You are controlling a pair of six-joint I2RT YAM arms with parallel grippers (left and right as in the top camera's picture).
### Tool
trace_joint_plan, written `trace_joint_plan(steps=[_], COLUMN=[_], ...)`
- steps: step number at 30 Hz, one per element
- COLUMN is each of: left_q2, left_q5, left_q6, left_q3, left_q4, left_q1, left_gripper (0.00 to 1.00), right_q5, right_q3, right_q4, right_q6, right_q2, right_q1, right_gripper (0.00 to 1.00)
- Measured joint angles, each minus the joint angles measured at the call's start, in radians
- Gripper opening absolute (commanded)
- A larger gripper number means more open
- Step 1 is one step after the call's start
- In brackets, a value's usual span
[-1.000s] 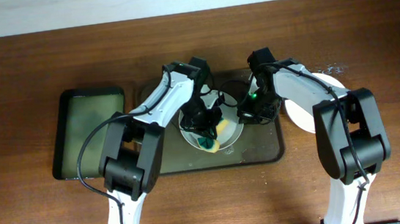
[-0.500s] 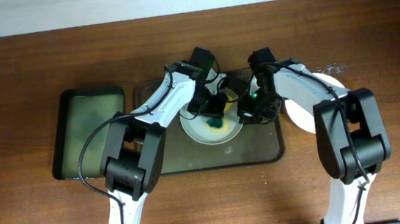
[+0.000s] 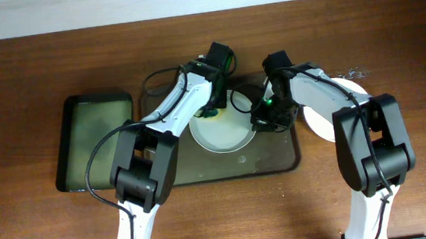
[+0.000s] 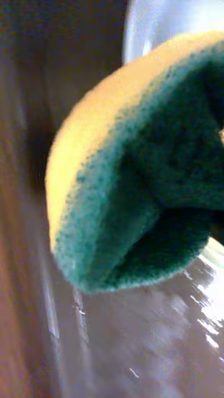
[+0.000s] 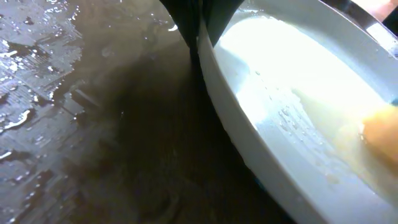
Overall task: Clean dirty plates on tray and stack at the side
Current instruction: 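Scrub the last plate with the sponge while right gripper holds it, then lift the sponge away toward the sponge tray with the left gripper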
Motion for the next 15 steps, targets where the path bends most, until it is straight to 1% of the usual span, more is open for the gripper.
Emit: trace_joint_plan(steps=[3,6,9,15], left_q2=[0.016,0.043,0.078,0.087], left_q5=[-0.038,-0.021,0.008,-0.032], left_q6=[-0.026,-0.021,-0.001,0.030], left_q3=[0.043,0.113,0.241,0.522], left_q4=[-0.092,-0.176,-0.306,-0.541], left_q1=[0.000,0.009,0.031,0.117], left_gripper=[0.00,0.00,0.00,0.00], right_q5=[-0.005,-0.006,-0.006,0.002], right_q3=[0.001,0.002,0.003,0.003], right_q4=[0.005,0.004,0.002,-0.021], right_q6=[-0.001,0.000,0.000,-0.009], right_q2=[0.000,0.000,0.000,0.000], right_q1=[0.006,0.006,0.006,0.004], right_gripper=[0.04,0.04,0.04,0.04])
